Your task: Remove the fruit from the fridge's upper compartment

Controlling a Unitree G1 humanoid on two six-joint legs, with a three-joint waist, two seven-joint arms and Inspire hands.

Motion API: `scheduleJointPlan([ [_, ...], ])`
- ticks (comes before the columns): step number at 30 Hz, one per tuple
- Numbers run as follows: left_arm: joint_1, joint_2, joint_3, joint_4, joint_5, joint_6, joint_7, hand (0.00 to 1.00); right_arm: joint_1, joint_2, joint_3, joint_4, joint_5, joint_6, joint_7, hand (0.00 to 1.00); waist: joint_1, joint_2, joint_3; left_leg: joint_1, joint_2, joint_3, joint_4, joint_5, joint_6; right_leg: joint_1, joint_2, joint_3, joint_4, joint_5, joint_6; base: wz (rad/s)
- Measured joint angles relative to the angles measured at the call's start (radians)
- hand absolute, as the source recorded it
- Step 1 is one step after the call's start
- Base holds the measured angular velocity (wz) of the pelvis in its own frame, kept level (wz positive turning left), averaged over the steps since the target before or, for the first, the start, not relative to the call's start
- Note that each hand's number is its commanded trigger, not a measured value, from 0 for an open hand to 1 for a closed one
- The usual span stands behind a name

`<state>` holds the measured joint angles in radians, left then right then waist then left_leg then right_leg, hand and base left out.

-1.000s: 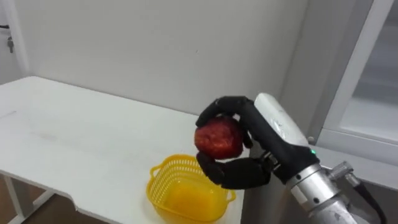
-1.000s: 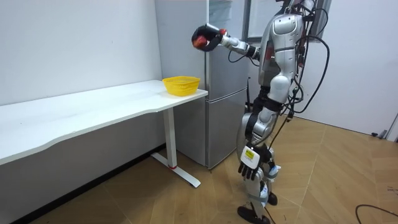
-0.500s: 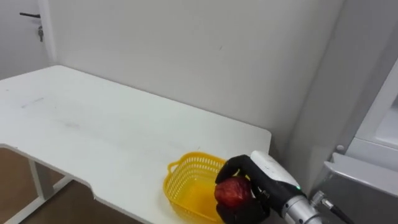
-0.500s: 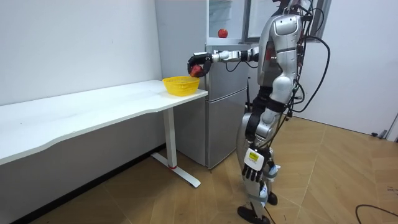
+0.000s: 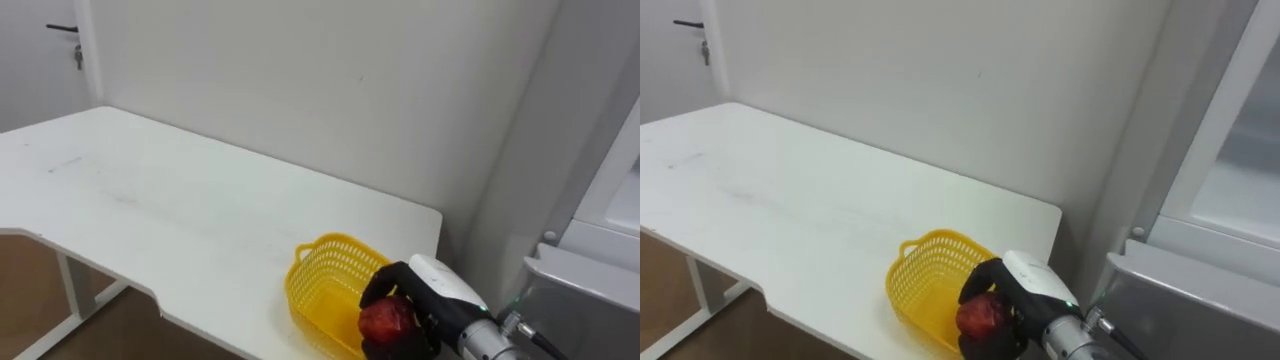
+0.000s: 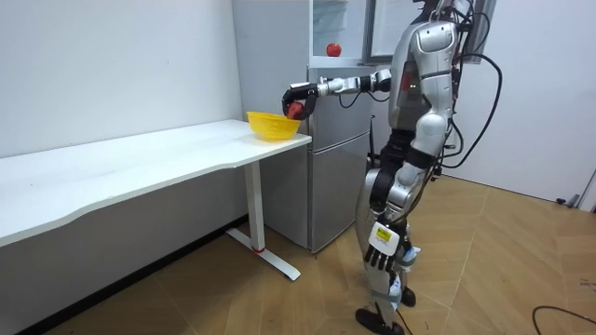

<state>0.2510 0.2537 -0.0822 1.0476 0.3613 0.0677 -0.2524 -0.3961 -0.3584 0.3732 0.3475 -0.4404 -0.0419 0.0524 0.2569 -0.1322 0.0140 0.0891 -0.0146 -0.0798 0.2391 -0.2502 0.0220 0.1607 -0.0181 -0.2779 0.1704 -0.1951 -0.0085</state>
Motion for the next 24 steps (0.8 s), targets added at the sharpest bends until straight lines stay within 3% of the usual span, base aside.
scheduleJointPlan([
  [7, 0.018, -0.001, 0.000, 0.003, 0.001, 0.028, 0.005, 0.00, 0.000, 0.000, 0.000, 0.034, 0.008, 0.002, -0.033, 1.00, 0.001, -0.007, -0.0034, 0.012, -0.001, -0.006, 0.000, 0.000, 0.000, 0.015, 0.000, 0.000, -0.001, 0.000, 0.000, 0.02],
  [8, 0.021, -0.002, 0.000, 0.003, 0.001, 0.029, 0.004, 0.00, 0.000, 0.000, 0.000, 0.034, 0.013, 0.002, -0.035, 0.00, 0.001, -0.007, -0.0033, 0.012, -0.001, -0.006, 0.000, 0.000, 0.000, 0.016, 0.000, 0.000, -0.001, 0.000, 0.000, 0.00],
  [12, 0.042, -0.002, 0.001, 0.004, 0.000, 0.040, 0.005, 0.00, 0.000, 0.000, -0.002, 0.034, 0.045, 0.011, -0.050, 0.00, 0.000, -0.006, 0.0025, 0.025, -0.003, -0.010, -0.003, 0.000, 0.000, 0.032, -0.001, -0.001, -0.001, -0.002, 0.003, 0.02],
  [24, 0.063, -0.004, 0.021, -0.033, 0.002, 0.054, -0.016, 0.00, -0.013, 0.000, -0.028, -0.011, 0.091, 0.013, -0.065, 0.00, -0.001, -0.002, -0.0013, 0.025, -0.004, -0.014, -0.001, 0.000, 0.000, 0.033, -0.001, -0.002, -0.001, -0.002, 0.003, 0.01],
])
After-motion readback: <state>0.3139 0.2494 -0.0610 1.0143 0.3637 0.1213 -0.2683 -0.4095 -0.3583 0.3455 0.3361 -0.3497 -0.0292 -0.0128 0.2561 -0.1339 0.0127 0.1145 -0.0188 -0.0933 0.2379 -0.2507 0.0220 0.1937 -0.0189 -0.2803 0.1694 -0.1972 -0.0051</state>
